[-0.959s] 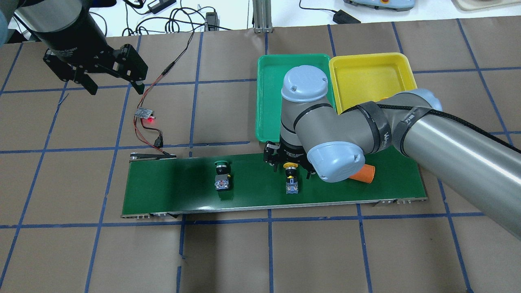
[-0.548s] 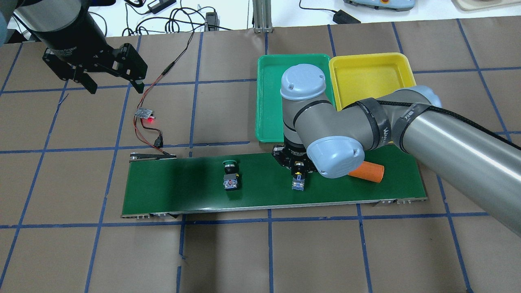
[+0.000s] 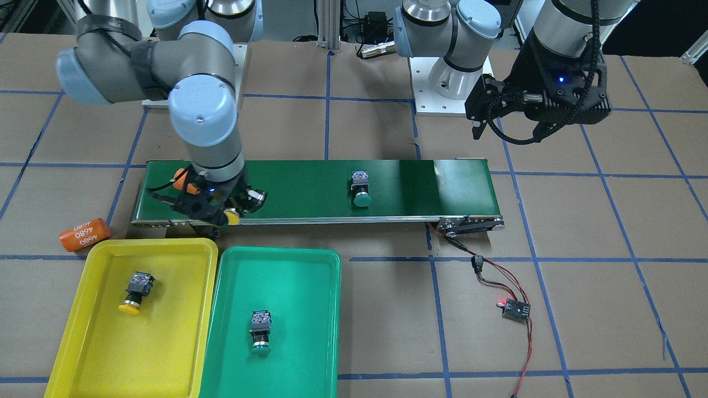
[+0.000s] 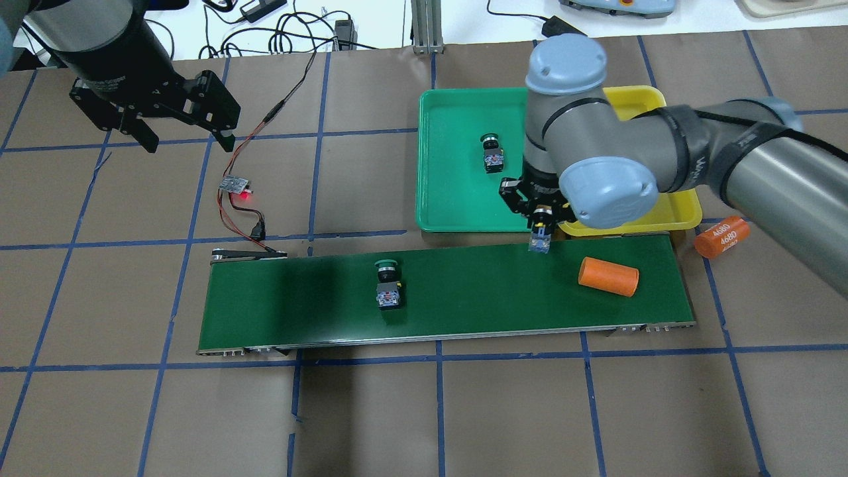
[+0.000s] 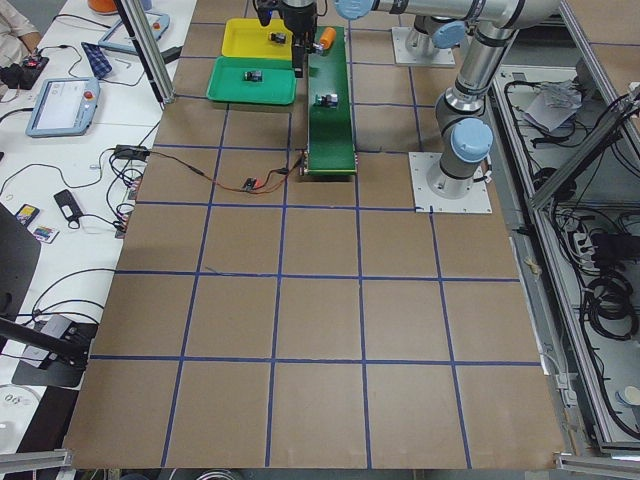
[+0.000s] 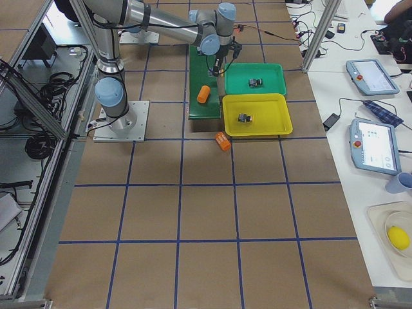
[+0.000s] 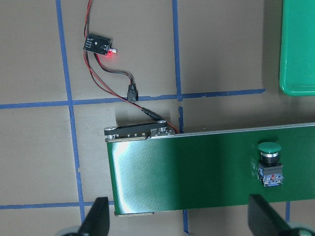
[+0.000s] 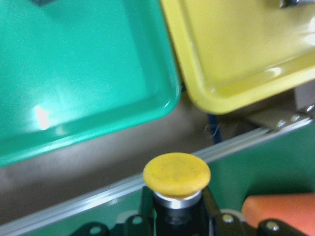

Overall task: Sort buttons by color to trays
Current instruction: 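Carry the yellow button into the yellow tray and open the right gripper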

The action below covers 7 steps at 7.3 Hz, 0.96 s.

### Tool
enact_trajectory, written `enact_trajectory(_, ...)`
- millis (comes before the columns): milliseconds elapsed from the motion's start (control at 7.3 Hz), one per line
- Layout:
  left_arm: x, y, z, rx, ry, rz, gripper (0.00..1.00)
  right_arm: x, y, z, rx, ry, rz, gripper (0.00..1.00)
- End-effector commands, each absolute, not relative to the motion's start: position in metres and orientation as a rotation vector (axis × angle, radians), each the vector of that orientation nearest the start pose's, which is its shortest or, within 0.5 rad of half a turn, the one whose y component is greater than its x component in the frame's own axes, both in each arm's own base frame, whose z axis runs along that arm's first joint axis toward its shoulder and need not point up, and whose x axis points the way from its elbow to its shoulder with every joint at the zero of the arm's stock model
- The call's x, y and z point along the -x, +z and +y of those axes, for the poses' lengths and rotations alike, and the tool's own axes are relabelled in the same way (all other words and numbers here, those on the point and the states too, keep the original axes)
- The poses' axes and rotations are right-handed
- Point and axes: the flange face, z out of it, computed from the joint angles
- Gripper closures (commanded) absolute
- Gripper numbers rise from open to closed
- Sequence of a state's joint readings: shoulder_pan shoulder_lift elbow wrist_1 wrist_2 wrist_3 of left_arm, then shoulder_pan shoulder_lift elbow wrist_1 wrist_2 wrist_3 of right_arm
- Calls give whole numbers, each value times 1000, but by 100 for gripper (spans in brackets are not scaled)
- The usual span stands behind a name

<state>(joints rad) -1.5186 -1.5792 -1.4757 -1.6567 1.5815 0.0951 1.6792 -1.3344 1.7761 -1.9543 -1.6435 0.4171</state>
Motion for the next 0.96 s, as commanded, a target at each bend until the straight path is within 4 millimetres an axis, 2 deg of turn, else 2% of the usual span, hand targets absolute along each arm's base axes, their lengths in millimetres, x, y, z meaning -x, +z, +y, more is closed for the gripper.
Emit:
enact_trajectory(0,106,522,-501,-67,1,3130,0,-105,311,-604,-456,-54,3193,100)
enact_trajectory(137,106,522,-500,-67,-1,3130,0,-101,287,-635,-449,-89,3188,100)
enact_trajectory(274,106,522,-500,-67,-1,3130,0,-101,270,-653,-447,-110,3189,100)
enact_trajectory(411,106,522,-500,-67,-3,3128,0,-98,246,-656,-449,-53,3204,68)
enact_trajectory(548,106,522,-500,-67,-3,3128,0,-96,237,-655,-451,-33,3206,30)
enact_trajectory(685,106,524,-500,-67,-8,3128,0,-98,234,-654,-446,-18,3208,20)
enact_trajectory(822,106,522,-500,-67,-3,3128,0,-99,234,-651,-448,-15,3205,0)
